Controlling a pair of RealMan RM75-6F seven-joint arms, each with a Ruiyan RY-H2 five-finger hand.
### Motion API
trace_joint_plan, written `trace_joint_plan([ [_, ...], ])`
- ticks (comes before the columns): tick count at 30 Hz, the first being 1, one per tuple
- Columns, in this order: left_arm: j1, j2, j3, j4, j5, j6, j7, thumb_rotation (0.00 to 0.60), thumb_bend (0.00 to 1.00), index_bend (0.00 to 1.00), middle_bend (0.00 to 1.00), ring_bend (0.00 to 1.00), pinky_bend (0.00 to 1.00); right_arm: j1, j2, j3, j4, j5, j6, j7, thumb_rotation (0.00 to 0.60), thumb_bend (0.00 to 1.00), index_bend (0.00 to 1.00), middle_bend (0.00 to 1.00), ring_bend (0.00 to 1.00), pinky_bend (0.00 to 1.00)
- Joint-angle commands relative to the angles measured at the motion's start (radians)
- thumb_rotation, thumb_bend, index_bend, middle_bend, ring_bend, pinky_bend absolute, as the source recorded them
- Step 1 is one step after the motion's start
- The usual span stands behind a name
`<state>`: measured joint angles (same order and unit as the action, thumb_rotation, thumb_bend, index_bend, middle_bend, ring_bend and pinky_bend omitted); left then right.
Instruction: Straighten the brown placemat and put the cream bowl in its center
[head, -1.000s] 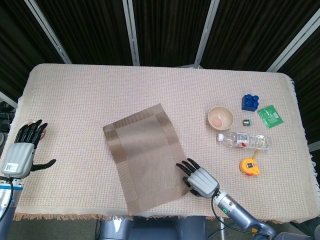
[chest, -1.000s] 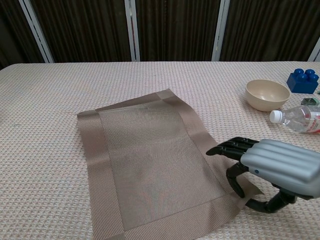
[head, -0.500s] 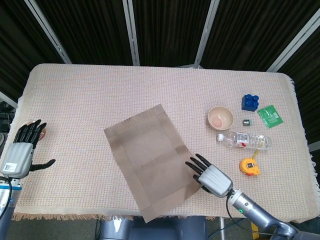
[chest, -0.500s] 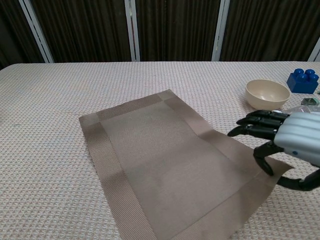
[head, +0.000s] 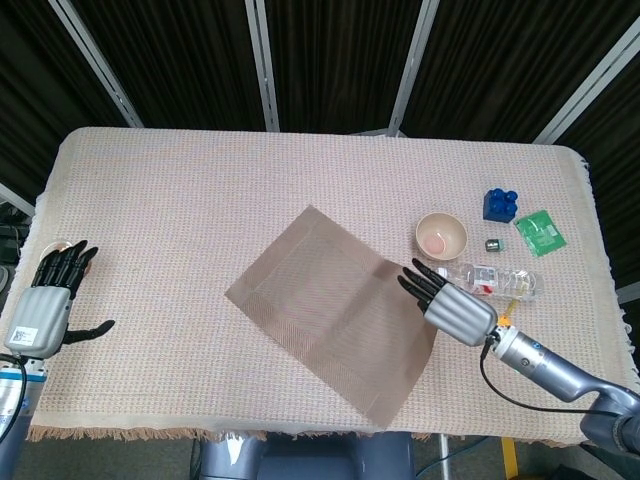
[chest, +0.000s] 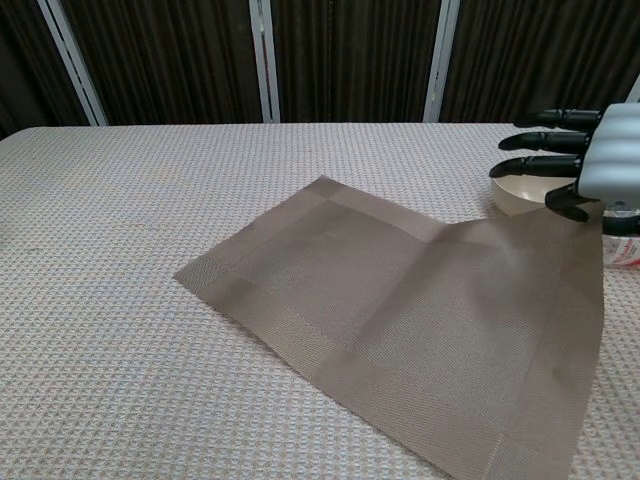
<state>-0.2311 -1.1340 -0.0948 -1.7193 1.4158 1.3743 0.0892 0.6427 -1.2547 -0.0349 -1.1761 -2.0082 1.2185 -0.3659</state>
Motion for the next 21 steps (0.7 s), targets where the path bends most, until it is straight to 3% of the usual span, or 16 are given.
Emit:
trace_joint_plan([
  [1,-0.001,0.0,-0.002,0.003,-0.005,-0.003,-0.001,0.6,0.0,0.0,0.0,0.0,0.0,0.032,0.012,0.011,0.028,-0.02,-0.024,-0.032,0.6,0.34,0.67,0.09,0.0,0.0],
  [8,0.0,0.002,-0.005,0.013,-0.019,-0.007,-0.006,0.6,0.0,0.0,0.0,0.0,0.0,0.078,-0.009,0.011,0.114,-0.037,-0.062,-0.07,0.6,0.31,0.65,0.09,0.0,0.0],
  [10,0.0,0.003,-0.005,0.014,-0.02,-0.009,-0.008,0.6,0.0,0.0,0.0,0.0,0.0,0.08,-0.021,0.013,0.141,-0.035,-0.058,-0.083,0.6,0.21,0.5,0.06,0.0,0.0],
  [12,-0.001,0.003,-0.004,0.014,-0.02,-0.01,-0.008,0.6,0.0,0.0,0.0,0.0,0.0,0.073,-0.027,0.018,0.158,-0.021,-0.051,-0.091,0.6,0.04,0.18,0.01,0.0,0.0],
  [14,-0.002,0.002,-0.003,0.017,-0.02,-0.012,-0.007,0.6,0.0,0.0,0.0,0.0,0.0,0.043,-0.033,0.037,0.16,0.022,-0.027,-0.116,0.6,0.0,0.02,0.0,0.0,0.0],
  [21,-0.008,-0.003,0.0,0.024,-0.016,-0.023,-0.007,0.6,0.0,0.0,0.0,0.0,0.0,-0.106,0.01,0.094,-0.032,0.205,0.116,-0.053,0.6,0.0,0.0,0.0,0.0,0.0],
])
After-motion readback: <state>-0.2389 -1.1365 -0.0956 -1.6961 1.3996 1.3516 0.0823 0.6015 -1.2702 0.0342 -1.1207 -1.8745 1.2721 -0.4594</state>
